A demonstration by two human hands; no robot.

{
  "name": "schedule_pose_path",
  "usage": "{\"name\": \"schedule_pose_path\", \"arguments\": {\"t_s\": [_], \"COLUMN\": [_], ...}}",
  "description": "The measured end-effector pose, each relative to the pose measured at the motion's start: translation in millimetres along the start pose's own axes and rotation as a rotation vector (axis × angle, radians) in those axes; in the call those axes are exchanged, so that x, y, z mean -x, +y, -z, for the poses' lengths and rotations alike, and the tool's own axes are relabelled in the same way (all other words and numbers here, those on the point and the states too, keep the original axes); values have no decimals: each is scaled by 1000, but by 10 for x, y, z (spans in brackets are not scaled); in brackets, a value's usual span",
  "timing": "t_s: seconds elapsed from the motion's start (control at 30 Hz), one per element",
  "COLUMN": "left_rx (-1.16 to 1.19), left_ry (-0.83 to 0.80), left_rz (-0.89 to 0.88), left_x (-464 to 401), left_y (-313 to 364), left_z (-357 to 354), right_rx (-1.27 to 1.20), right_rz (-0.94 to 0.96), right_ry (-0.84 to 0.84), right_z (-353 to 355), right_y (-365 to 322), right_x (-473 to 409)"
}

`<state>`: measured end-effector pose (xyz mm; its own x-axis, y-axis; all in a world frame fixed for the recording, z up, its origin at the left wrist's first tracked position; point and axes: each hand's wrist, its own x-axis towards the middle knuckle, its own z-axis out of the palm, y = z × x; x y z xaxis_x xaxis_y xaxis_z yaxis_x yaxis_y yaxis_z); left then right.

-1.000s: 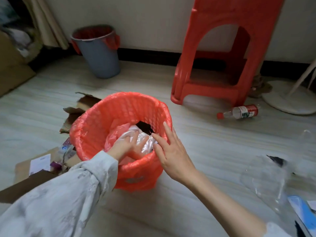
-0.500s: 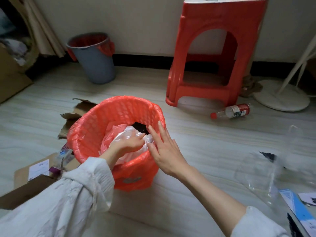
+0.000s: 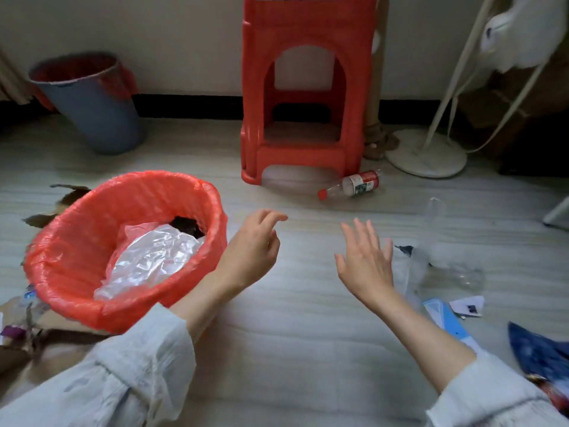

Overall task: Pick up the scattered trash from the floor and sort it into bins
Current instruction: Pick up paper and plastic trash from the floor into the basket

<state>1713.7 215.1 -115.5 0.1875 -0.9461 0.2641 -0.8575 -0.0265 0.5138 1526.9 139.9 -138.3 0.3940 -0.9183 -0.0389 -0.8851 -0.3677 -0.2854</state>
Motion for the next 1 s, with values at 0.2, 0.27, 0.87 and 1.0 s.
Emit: {"name": "schedule_pose_path", "arguments": {"t_s": [0.2, 0.27, 0.87, 1.0], "left_rx": [-15, -56, -201, -215], "left_ry": [-489, -671, -655, -761], "left_rz": [198, 222, 43, 77], "left_x": [499, 690, 1166, 1477], "left_y": [-27, -120, -65, -239], "left_z": [-1133, -1380, -1614, -1586], "right_rx": [32, -137, 57, -188], "right_rz": [-397, -483, 370, 291], "right_ry": [-13, -114, -809, -649], "right_z": [-175, -330, -1086, -1073], "right_y": [929, 1081, 529, 622], "right_x": [59, 61, 1309, 1563]}}
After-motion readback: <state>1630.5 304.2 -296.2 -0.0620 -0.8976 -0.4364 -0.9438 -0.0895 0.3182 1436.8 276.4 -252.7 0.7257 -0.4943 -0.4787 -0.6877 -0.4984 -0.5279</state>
